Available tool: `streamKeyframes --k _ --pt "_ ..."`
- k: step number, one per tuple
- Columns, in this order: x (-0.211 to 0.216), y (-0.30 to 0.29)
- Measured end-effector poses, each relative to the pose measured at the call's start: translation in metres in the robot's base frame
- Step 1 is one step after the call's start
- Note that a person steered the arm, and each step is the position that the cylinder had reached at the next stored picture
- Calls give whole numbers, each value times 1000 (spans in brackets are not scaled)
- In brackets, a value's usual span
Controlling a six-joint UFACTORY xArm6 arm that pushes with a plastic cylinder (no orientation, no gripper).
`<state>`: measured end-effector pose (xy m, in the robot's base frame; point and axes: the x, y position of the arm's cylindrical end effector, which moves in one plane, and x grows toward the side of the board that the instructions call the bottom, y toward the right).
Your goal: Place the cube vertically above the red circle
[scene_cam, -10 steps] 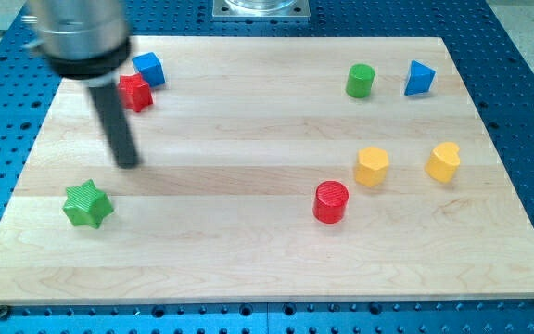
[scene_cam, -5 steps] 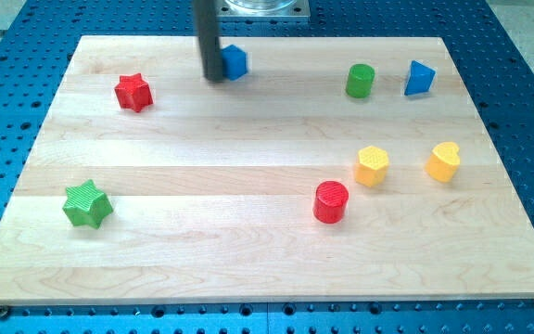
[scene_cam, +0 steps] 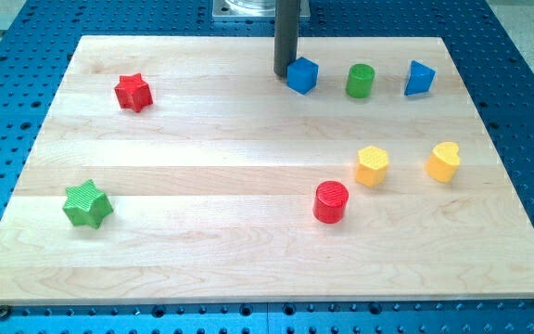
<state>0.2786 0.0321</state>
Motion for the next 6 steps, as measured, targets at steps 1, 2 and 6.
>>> streamKeyframes --k 1,2,6 --pt "17 -18" --pt "25 -15" --pt "19 -53"
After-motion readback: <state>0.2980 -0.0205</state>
